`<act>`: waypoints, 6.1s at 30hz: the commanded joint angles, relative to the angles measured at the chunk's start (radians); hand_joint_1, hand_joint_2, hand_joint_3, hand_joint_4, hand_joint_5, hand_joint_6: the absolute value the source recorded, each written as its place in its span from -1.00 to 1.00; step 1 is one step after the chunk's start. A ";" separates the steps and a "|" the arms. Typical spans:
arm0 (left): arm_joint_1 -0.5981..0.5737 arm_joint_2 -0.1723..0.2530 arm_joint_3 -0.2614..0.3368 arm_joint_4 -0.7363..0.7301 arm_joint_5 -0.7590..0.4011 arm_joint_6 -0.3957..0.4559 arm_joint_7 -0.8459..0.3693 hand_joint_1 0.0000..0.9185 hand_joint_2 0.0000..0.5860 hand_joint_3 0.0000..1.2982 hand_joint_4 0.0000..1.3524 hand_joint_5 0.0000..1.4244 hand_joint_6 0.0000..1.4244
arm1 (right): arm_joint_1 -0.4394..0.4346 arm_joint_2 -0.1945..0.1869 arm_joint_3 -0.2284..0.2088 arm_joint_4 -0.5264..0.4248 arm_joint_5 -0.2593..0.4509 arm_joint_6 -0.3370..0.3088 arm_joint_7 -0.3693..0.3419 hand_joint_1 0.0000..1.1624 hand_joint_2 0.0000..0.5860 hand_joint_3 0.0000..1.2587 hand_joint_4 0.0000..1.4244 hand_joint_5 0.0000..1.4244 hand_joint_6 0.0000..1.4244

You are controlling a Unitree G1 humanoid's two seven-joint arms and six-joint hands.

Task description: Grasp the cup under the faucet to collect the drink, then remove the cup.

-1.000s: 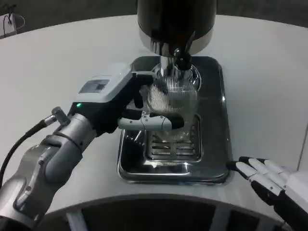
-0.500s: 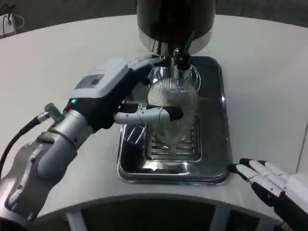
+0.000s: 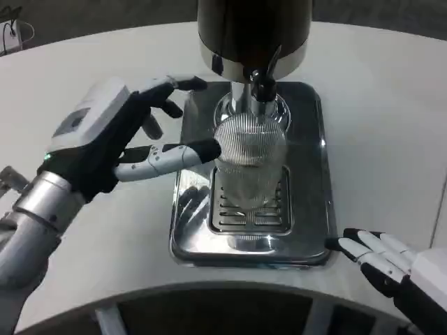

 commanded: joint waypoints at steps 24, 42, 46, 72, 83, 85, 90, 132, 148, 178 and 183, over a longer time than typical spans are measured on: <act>0.027 -0.109 -0.002 -0.571 -0.421 0.489 -0.203 -1.00 -0.80 -0.97 -1.00 -0.89 -0.70 | -0.040 -0.023 0.058 -0.015 -0.026 0.044 0.000 -0.26 0.70 -0.88 -1.00 -1.00 -0.91; -0.193 -0.149 -0.145 -0.532 -0.292 0.657 -0.260 -1.00 -0.81 -0.95 -1.00 -0.89 -0.71 | -0.010 -0.009 0.036 -0.016 -0.008 0.023 -0.013 -0.26 0.70 -0.88 -1.00 -1.00 -0.91; -0.184 -0.145 -0.153 -0.541 -0.264 0.656 -0.261 -1.00 -0.82 -0.98 -1.00 -0.93 -0.75 | 0.000 -0.004 0.022 -0.016 0.003 0.020 -0.011 -0.26 0.70 -0.88 -1.00 -1.00 -0.91; -0.166 -0.128 -0.299 -0.456 0.009 0.552 -0.299 -1.00 -0.84 -1.00 -1.00 -1.00 -0.82 | 0.018 0.024 -0.048 -0.016 0.127 0.055 -0.008 -0.28 0.67 -0.87 -1.00 -1.00 -0.91; -0.149 -0.154 -0.300 -0.446 0.058 0.523 -0.294 -1.00 -0.84 -1.00 -1.00 -1.00 -0.82 | 0.005 0.096 -0.108 -0.004 0.345 0.200 -0.057 -0.04 0.20 -0.92 -1.00 -0.88 -0.83; -0.146 -0.156 -0.296 -0.451 0.062 0.522 -0.295 -1.00 -0.84 -1.00 -1.00 -1.00 -0.82 | -0.010 0.121 -0.096 0.024 0.383 0.217 -0.098 0.06 0.00 -0.99 -1.00 -0.85 -0.82; -0.145 -0.157 -0.286 -0.462 0.064 0.521 -0.299 -1.00 -0.85 -1.00 -1.00 -1.00 -0.82 | -0.039 0.170 -0.021 0.099 0.395 0.188 -0.208 0.12 -0.06 -1.00 -1.00 -0.85 -0.82; -0.202 -0.112 -0.208 -0.548 0.086 0.575 -0.378 -1.00 -1.00 -1.00 -1.00 -1.00 -0.87 | -0.532 0.321 0.344 0.698 0.262 0.084 -0.664 0.39 -0.25 -1.00 -1.00 -0.90 -0.84; -0.227 -0.089 -0.196 -0.549 0.091 0.587 -0.405 -1.00 -1.00 -1.00 -1.00 -1.00 -0.87 | -0.660 0.366 0.387 0.840 0.274 0.069 -0.690 0.42 -0.27 -1.00 -1.00 -0.91 -0.84; -0.285 -0.038 -0.265 -0.487 0.118 0.574 -0.502 -1.00 -1.00 -1.00 -1.00 -1.00 -0.87 | -0.735 0.408 0.426 0.956 0.284 0.043 -0.754 0.43 -0.27 -1.00 -0.98 -0.89 -0.84; -0.272 -0.048 -0.246 -0.497 0.117 0.574 -0.478 -1.00 -1.00 -1.00 -1.00 -1.00 -0.87 | -0.733 0.412 0.425 0.968 0.277 0.033 -0.783 0.43 -0.27 -1.00 -0.96 -0.88 -0.84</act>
